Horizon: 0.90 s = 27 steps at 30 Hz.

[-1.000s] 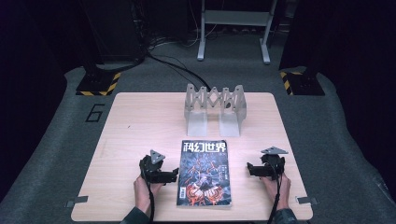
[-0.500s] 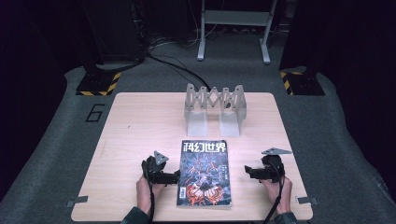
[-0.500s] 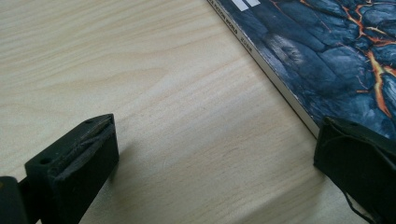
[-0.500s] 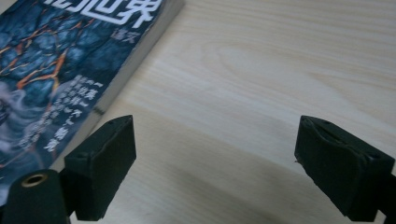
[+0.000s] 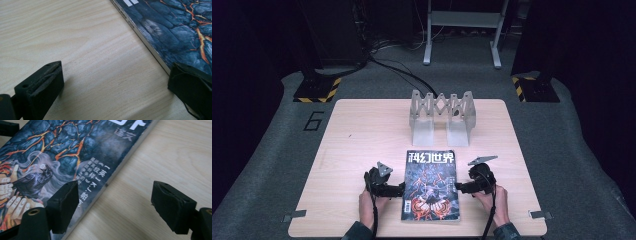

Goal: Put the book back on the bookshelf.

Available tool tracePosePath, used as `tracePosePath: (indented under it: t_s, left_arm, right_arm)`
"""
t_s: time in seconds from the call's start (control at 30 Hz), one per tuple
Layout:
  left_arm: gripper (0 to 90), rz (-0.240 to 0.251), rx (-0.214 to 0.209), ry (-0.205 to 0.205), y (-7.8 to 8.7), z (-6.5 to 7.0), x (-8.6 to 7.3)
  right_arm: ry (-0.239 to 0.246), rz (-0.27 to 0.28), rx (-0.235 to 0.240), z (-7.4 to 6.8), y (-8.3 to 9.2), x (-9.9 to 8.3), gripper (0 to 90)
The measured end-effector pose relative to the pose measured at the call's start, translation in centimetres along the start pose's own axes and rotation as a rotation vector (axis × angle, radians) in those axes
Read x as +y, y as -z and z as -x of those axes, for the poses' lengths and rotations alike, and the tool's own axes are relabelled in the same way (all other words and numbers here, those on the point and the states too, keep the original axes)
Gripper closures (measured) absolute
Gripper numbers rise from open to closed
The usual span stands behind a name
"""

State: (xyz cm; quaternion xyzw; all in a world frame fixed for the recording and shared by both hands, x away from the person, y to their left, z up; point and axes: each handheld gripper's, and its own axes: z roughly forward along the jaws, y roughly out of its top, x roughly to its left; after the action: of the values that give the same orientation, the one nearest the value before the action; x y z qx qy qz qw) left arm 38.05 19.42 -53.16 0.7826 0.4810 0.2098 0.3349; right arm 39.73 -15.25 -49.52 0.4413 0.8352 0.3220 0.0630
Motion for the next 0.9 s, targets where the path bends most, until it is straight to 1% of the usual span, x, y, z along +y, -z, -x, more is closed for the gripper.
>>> tracePosePath:
  t_s: [0.03, 0.07, 0.1, 0.17, 0.23, 0.27, 0.3, 0.33, 0.37, 0.4, 0.5, 0.53, 0.57, 0.6, 0.63, 0.67, 0.7, 0.77, 0.83, 0.87, 0.9]
  left_arm:
    - [0.1, 0.0, 0.0, 0.0, 0.0, 0.0, 0.0]
    - [0.1, 0.0, 0.0, -0.001, 0.0, 0.0, 0.0]
    - [0.2, 0.0, 0.0, -0.001, 0.0, 0.0, 0.0]
    - [0.2, 0.0, 0.0, -0.001, 0.0, 0.0, 0.0]
    - [0.2, 0.0, -0.001, -0.001, 0.0, 0.0, 0.0]
    - [0.2, 0.0, -0.001, -0.002, 0.0, 0.0, 0.0]
    - [0.2, 0.0, -0.001, -0.001, 0.0, 0.0, 0.0]
    - [0.2, 0.0, -0.001, -0.001, 0.0, 0.0, 0.0]
    - [0.2, 0.0, -0.001, -0.001, 0.0, 0.0, 0.0]
    - [0.2, 0.0, -0.001, -0.002, 0.0, 0.0, 0.0]
    - [0.2, 0.0, -0.001, -0.002, 0.0, 0.0, 0.0]
    - [0.2, 0.0, -0.001, -0.002, 0.0, 0.0, 0.0]
    - [0.2, 0.0, -0.001, -0.002, 0.0, 0.0, 0.0]
    - [0.3, 0.0, -0.001, -0.002, 0.0, 0.0, 0.0]
    - [0.2, 0.0, -0.001, -0.001, 0.0, 0.0, 0.0]
    - [0.2, 0.0, -0.001, -0.002, 0.0, 0.0, 0.0]
    - [0.2, 0.0, -0.001, -0.002, 0.0, 0.0, 0.0]
    - [0.2, 0.0, -0.001, -0.001, 0.0, 0.0, 0.0]
    - [0.2, 0.0, -0.001, -0.001, 0.0, 0.0, 0.0]
    - [0.3, 0.0, -0.001, -0.002, 0.0, 0.0, 0.0]
    - [0.3, 0.0, -0.001, -0.002, 0.0, 0.0, 0.0]
  right_arm:
    - [0.0, 0.0, 0.0, 0.0, 0.0, 0.0, 22.2]
    - [0.011, -0.01, -0.002, -0.1, -0.1, 0.2, 23.2]
    - [0.003, -0.02, -0.002, -0.2, -0.2, 0.3, 24.0]
    - [0.003, -0.045, 0.023, -0.4, -0.7, 0.7, 25.9]
    - [0.001, -0.052, 0.02, -0.4, -0.8, 0.9, 26.8]
    - [0.014, -0.056, 0.031, -0.4, -0.9, 1.0, 27.5]
    - [0.01, -0.063, 0.034, -0.5, -1.1, 1.1, 28.2]
    - [0.02, -0.075, 0.032, -0.6, -1.3, 1.4, 29.5]
    - [0.018, -0.077, 0.032, -0.7, -1.5, 1.5, 30.5]
    - [0.026, -0.085, 0.035, -0.8, -1.5, 1.6, 31.6]
    - [0.02, -0.097, 0.039, -0.9, -1.8, 1.8, 32.8]
    - [0.035, -0.106, 0.037, -0.9, -2.0, 1.9, 35.2]
    - [0.035, -0.106, 0.037, -0.9, -2.0, 1.9, 35.2]
    - [0.032, -0.106, 0.038, -1.0, -2.1, 2.0, 35.9]
    - [0.014, -0.123, 0.038, -1.1, -2.2, 2.1, 37.0]
    - [0.032, -0.116, 0.038, -1.0, -2.3, 2.2, 37.3]
    - [0.017, -0.127, 0.038, -1.1, -2.3, 2.2, 37.3]
    - [0.01, -0.136, 0.03, -1.3, -2.4, 2.4, 37.5]
    - [0.015, -0.138, 0.024, -1.3, -2.4, 2.5, 37.5]
    - [0.007, -0.145, 0.016, -1.5, -2.5, 2.6, 37.6]
    - [0.022, -0.147, 0.015, -1.4, -2.5, 2.7, 37.6]
